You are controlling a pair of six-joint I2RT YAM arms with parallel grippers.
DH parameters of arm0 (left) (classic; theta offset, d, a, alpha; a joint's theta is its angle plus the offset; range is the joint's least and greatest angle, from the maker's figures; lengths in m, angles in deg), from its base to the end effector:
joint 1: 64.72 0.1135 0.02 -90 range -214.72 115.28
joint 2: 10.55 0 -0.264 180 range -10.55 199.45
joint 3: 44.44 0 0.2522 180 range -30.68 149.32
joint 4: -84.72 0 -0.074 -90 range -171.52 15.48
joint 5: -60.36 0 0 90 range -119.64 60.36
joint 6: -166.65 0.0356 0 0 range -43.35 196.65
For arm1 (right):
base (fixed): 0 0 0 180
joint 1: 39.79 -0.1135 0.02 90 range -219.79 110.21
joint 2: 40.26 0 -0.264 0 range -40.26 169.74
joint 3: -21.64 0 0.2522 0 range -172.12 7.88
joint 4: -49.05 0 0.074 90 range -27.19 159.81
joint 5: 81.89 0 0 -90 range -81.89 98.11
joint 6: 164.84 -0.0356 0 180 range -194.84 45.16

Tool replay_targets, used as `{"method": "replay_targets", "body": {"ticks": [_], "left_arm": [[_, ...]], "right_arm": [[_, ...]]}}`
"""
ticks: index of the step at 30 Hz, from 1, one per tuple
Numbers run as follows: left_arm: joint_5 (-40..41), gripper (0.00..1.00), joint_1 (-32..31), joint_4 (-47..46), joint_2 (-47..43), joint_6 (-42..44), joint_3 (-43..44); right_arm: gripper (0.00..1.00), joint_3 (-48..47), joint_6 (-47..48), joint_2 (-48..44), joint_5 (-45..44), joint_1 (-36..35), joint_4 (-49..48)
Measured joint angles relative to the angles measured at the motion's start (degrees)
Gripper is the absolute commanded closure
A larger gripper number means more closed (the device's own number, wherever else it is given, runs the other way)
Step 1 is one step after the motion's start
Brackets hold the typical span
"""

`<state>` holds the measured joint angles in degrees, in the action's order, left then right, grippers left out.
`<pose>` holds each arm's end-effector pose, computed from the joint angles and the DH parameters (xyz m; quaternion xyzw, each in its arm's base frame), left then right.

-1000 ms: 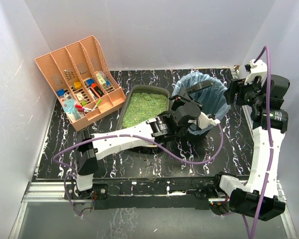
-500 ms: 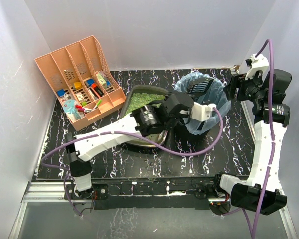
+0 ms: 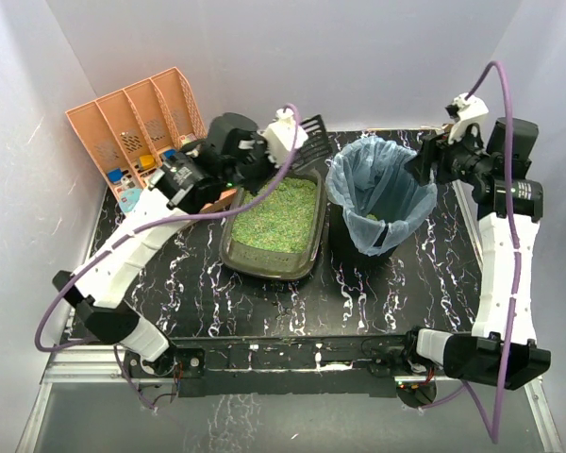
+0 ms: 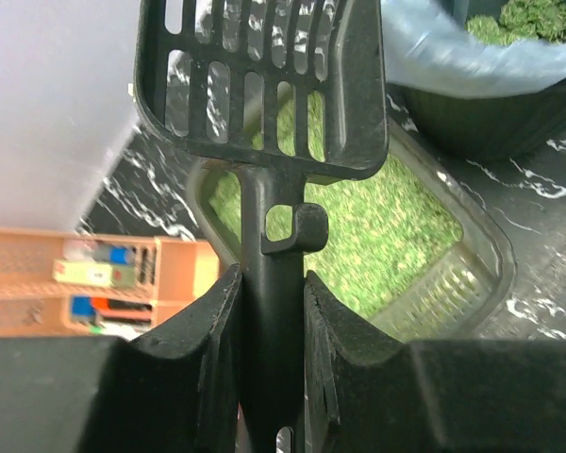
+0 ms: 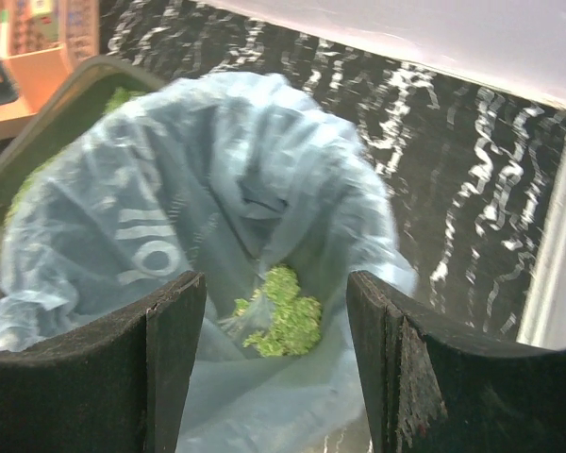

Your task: Clean the litter box

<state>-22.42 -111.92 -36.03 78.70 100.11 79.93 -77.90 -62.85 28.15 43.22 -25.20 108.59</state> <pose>0.2225 -0.2337 0.4779 0.4565 0.7032 -0.0599 0.5419 0.2272 -0.0380 0.4403 -0.1358 0.8223 0.1399 0.5346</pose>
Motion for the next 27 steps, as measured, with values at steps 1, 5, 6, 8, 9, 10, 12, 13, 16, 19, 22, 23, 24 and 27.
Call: {"method": "replay_targets", "body": {"ticks": [1, 5, 6, 8, 9, 10, 12, 13, 16, 19, 22, 23, 24, 27], "left_arm": [[-1.73, 1.0, 1.64, 0.33, -0.81, -1.25, -1.07], [-9.84, 1.0, 9.73, 1.84, -3.82, -6.8, -6.56], [-11.8, 1.0, 11.61, 2.16, -4.24, -7.96, -7.98], [-15.43, 1.0, 14.75, 2.34, -4.9, -9.7, -11.3], [-17.11, 1.0, 16.13, 2.43, -5.2, -10.51, -13.16], [-18.69, 1.0, 17.18, 2.45, -5.51, -11.06, -15.04], [-21.49, 1.0, 18.47, 2.69, -6.03, -11.91, -18.21], [-22.84, 1.0, 18.93, 2.73, -6.25, -12.17, -19.43], [-26.56, 1.0, 20.48, 2.49, -6.97, -12.68, -21.73], [-29.75, 1.0, 22.51, 2.27, -8.87, -13.25, -23.47], [-32.37, 1.0, 24.59, 1.62, -11.06, -13.88, -24.0], [-33.33, 1.0, 25.35, 1.25, -11.8, -14.16, -24.11], [-34.12, 1.0, 26.01, 0.98, -12.44, -14.45, -24.13], [-35.56, 1.0, 27.43, 0.79, -13.44, -15.13, -24.15]], "right_arm": [[0.33, -0.26, 0.33, 0.26, 0.24, -1.36, 0.13], [0.33, -2.54, 2.16, 1.81, 1.36, -9.01, 0.46], [0.33, -3.52, 2.67, 2.54, 1.86, -10.86, 0.44], [0.33, -5.73, 3.17, 4.33, 3.19, -14.69, 0.28], [0.33, -6.95, 3.23, 5.46, 3.96, -16.59, 0.09], [0.34, -8.0, 3.3, 6.54, 4.59, -18.08, -0.13], [0.35, -11.3, 3.43, 10.01, 5.97, -22.18, -0.74], [0.35, -13.2, 3.56, 12.17, 6.6, -24.46, -1.03], [0.38, -19.39, 3.89, 19.69, 7.72, -31.1, -1.31], [0.45, -24.44, 4.0, 27.1, 7.02, -36.74, -1.38], [0.48, -26.99, 3.39, 32.68, 5.38, -40.59, -1.36], [0.48, -27.52, 3.08, 34.38, 5.07, -41.59, -1.4], [0.48, -27.71, 2.95, 35.85, 4.74, -42.36, -1.36], [0.5, -27.74, 2.91, 38.73, 3.17, -44.02, -0.94]]}}
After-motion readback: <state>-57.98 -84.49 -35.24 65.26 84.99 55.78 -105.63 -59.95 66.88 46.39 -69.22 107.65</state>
